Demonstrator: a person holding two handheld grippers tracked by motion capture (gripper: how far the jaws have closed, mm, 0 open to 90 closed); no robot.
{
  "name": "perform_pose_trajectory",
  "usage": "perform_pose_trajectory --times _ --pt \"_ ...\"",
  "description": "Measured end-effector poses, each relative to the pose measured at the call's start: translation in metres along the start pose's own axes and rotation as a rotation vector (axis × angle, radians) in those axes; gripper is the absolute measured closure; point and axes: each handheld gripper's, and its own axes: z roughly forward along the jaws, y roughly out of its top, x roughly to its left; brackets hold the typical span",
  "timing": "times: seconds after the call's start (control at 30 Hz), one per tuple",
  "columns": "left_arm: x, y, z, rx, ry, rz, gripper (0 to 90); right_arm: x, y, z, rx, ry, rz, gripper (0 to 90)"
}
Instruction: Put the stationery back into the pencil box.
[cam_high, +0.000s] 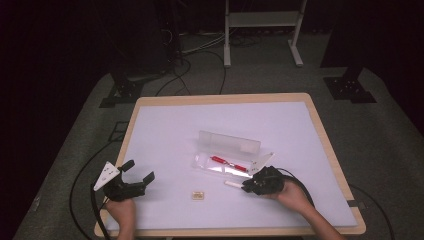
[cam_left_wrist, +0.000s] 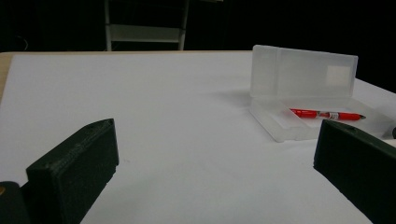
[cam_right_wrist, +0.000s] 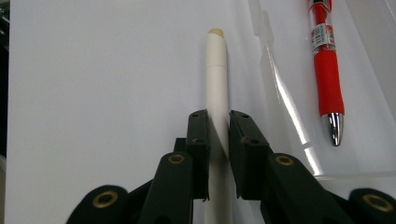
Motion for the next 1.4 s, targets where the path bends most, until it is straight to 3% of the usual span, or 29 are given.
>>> perform_pose_trajectory --times 0.47,1.1,1.4 --pt "0.000 0.000 0.000 0.001 0.001 -0.001 0.0 -0.001 0.008 -0.014 -0.034 -0.002 -0.024 78.0" --pt "0.000 0.000 0.001 -0.001 0.002 0.000 0.0 -0.011 0.041 -0.032 -0.060 -0.023 -0.047 78.0" --pt "0.000 0.000 0.000 -0.001 0.001 -0.001 0.0 -0.014 0.060 -0.032 -0.046 -0.030 -0.063 78.0"
